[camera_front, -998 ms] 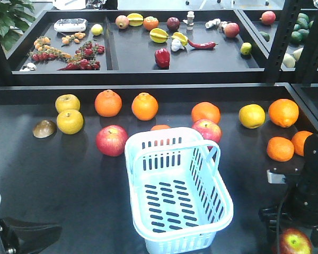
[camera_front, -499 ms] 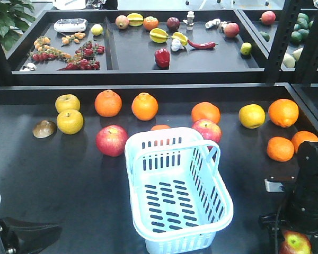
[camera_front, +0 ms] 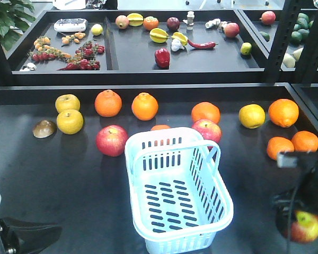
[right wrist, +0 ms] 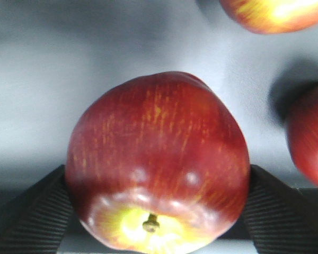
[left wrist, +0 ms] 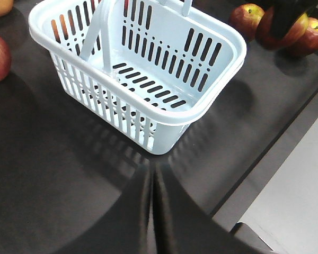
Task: Pick three apples into basket with both arms
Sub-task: 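Carry the apple with the right gripper over the basket and release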
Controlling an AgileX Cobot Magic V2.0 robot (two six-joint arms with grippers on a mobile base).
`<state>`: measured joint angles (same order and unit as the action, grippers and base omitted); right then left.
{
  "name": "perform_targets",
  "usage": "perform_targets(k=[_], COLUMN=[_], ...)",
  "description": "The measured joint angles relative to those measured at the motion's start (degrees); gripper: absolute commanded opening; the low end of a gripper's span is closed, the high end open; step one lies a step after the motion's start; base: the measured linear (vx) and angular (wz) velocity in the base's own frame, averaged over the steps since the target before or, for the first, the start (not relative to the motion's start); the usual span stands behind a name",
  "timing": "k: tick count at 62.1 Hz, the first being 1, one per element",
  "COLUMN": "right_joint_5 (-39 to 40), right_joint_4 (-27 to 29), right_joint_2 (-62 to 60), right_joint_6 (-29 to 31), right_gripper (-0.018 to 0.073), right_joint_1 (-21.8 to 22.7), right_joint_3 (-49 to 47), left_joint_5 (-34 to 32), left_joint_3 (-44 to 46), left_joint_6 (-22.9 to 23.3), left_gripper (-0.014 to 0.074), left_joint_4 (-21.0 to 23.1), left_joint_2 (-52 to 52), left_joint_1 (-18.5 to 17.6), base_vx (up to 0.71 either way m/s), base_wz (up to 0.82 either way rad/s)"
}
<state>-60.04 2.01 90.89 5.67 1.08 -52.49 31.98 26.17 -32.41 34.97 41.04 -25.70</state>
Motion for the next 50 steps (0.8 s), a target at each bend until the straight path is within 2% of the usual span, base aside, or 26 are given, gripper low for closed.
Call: perform_targets(k=[4, 15, 20, 25, 31, 40, 44, 50], right_joint_5=[-1.20, -3.61, -3.60, -2.49, 0.98, 8.50, 11.62, 14.91], right_joint_4=[3.03, 18.82, 25.47, 30.08, 32.03, 32.05, 32.10, 32.15], right_joint_2=[-4.75, -16.69, -20.12, -21.62, -21.36, -17.81, -15.35, -11.75], right_joint_6=[2.18, 12.20, 16.54, 18.38, 19.05, 19.42, 19.67, 20.12], right_gripper=[-0.0008, -0.0005, -0.0002, 0.0000, 0.0006, 0.0055, 0.0102, 0.0236], right_joint_1=[0.00, -0.69, -3.10, -6.49, -11.56, -17.85, -19.37, -20.23], right_joint_3=[0.00, 0.06, 0.06, 0.06, 0.11, 0.37, 0.37, 0.37], left_joint_5=[-0.05, -0.44, -0.61, -0.67, -0.67, -0.67, -0.71, -0.65], left_joint_3=[0.00, 0.00, 0.00, 0.00, 0.00, 0.00, 0.00, 0.00], left_joint_6=[0.00, 0.00, 0.00, 0.00, 0.00, 0.00, 0.00, 0.00], left_gripper=[-0.0006, -0.0006, -0.0006, -0.0006, -0.0006, -0.0006, -0.0006, -0.0006], left_joint_4=[0.00, 0.00, 0.00, 0.00, 0.00, 0.00, 0.00, 0.00], left_joint_2=[0.00, 0.00, 0.00, 0.00, 0.00, 0.00, 0.00, 0.00], left_joint_1=[0.00, 0.00, 0.00, 0.00, 0.00, 0.00, 0.00, 0.00], base_vx=[0.00, 0.00, 0.00, 0.00, 0.00, 0.00, 0.00, 0.00], base_wz=[0.00, 0.00, 0.00, 0.00, 0.00, 0.00, 0.00, 0.00])
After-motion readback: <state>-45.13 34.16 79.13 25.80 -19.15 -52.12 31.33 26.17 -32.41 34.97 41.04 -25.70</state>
